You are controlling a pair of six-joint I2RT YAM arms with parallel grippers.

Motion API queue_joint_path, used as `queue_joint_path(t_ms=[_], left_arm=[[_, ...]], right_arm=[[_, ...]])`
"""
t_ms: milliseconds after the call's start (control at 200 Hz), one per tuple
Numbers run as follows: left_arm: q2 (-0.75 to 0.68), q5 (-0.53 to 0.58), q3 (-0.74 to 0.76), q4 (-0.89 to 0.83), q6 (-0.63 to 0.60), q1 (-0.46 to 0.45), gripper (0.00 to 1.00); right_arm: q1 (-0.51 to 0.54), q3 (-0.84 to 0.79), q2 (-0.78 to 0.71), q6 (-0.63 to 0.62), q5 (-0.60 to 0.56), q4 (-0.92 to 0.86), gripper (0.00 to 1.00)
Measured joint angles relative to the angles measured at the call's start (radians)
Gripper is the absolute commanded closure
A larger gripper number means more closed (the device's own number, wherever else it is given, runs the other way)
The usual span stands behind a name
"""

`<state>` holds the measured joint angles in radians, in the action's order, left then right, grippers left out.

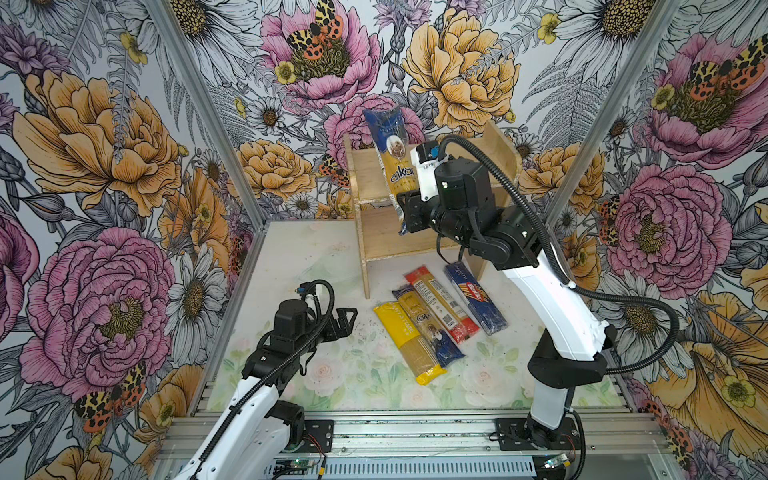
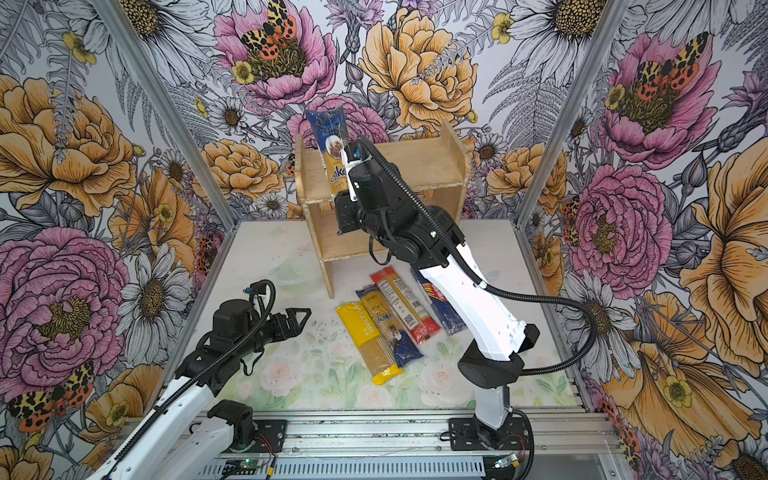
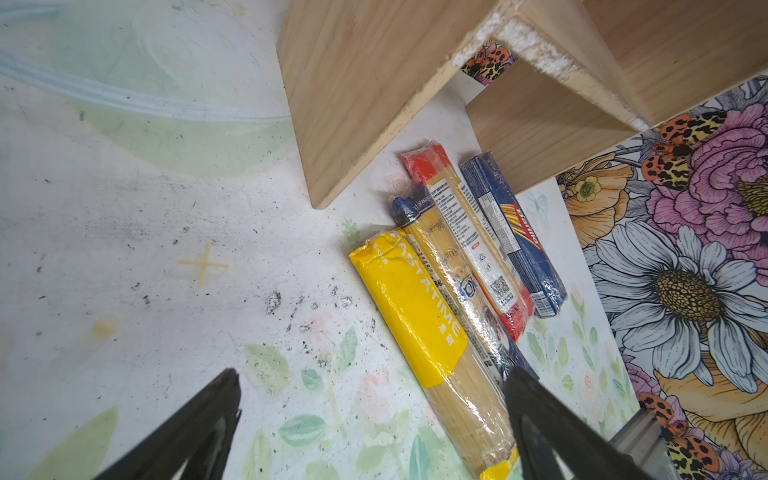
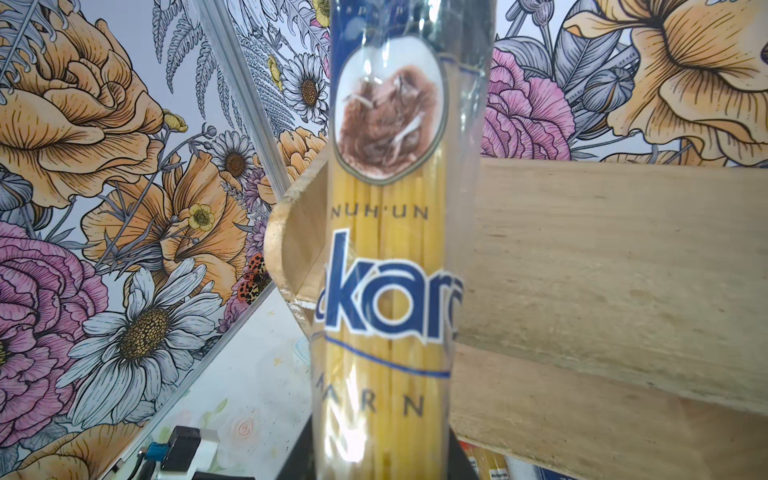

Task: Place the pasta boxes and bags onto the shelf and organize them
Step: 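Lower the Ankara bag onto the upper shelf tier with the right gripper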

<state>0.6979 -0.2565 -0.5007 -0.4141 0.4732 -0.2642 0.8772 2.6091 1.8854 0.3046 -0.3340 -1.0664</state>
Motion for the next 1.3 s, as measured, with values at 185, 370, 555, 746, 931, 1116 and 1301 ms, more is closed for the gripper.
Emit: queue_joint_path(t_ms=[185, 370, 555, 746, 931, 1116, 1301], left_arm=[[0.0, 0.0, 0.003, 0.001, 0.0, 0.0, 0.01], [0.0, -0.001, 0.004, 0.003, 0.0, 0.001, 0.01], [0.0, -0.003, 0.005, 0.003, 0.0, 0.001, 0.01], [0.0, -0.004, 0.005, 0.007, 0.0, 0.001, 0.01], [0.0, -0.006, 0.005, 0.014, 0.001, 0.001, 0.01], [0.0, -0.008, 0.005, 0.015, 0.001, 0.001, 0.01], [0.0, -0.008, 0.005, 0.015, 0.003, 0.003, 0.01]], right_arm=[[0.0, 0.051, 0.056, 0.001, -0.015, 0.021, 1.0], [0.0, 0.071, 0.079, 0.012, -0.04, 0.066, 1.0], [0.0, 0.086, 0.087, 0.012, -0.063, 0.119, 1.0], [0.0, 0.091, 0.106, 0.01, -0.077, 0.145, 1.0], [0.0, 0.091, 0.133, 0.007, -0.085, 0.153, 1.0], [0.0, 0.091, 0.15, 0.0, -0.087, 0.161, 1.0], [0.0, 0.091, 0.151, 0.0, -0.093, 0.174, 1.0]])
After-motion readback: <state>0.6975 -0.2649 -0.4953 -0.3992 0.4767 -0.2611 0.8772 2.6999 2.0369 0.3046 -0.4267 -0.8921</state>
